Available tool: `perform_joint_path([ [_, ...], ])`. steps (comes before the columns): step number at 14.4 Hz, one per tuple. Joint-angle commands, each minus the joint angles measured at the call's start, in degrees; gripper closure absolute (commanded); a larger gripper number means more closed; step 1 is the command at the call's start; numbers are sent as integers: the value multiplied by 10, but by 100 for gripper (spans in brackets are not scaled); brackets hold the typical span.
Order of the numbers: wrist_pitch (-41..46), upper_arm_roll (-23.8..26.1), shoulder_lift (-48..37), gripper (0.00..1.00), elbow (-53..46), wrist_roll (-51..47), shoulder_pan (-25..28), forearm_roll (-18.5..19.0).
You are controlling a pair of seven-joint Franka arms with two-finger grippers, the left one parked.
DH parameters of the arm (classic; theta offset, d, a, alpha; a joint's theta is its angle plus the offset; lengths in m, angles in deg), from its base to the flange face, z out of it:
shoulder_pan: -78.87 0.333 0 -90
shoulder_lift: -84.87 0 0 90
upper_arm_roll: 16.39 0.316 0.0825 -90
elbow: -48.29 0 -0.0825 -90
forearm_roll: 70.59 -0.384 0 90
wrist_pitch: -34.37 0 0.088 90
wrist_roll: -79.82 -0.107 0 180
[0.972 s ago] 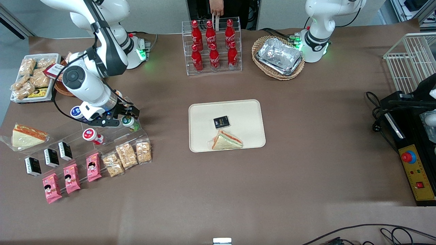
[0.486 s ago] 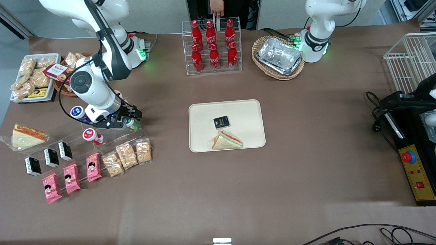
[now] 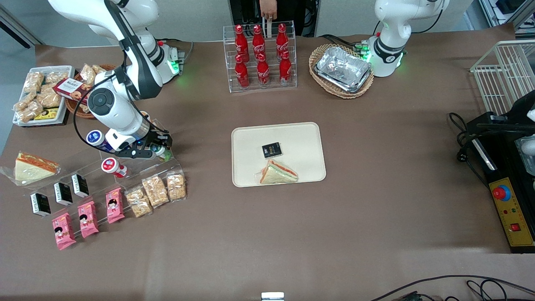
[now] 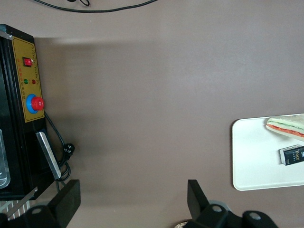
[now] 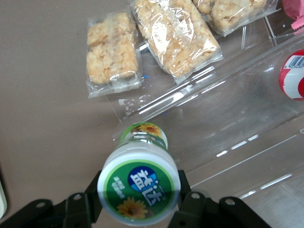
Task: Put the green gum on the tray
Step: 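Lower the right gripper and close it on the green gum bottle, then lift the green gum bottle and carry it over the cream tray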
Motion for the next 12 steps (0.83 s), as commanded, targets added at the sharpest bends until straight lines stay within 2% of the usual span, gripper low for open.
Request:
perform_joint_path([
  [1, -12, 0, 3, 49, 4, -1, 2, 0],
  [2, -10, 0, 0, 51, 2, 0, 1, 0],
  [3, -7, 0, -5, 59, -1, 6, 0, 0],
  [6, 55, -2, -35, 63, -40, 21, -2, 1],
  [10, 323, -36, -51, 63, -236, 70, -3, 1],
  [12, 410, -38, -49, 64, -322, 74, -3, 1],
])
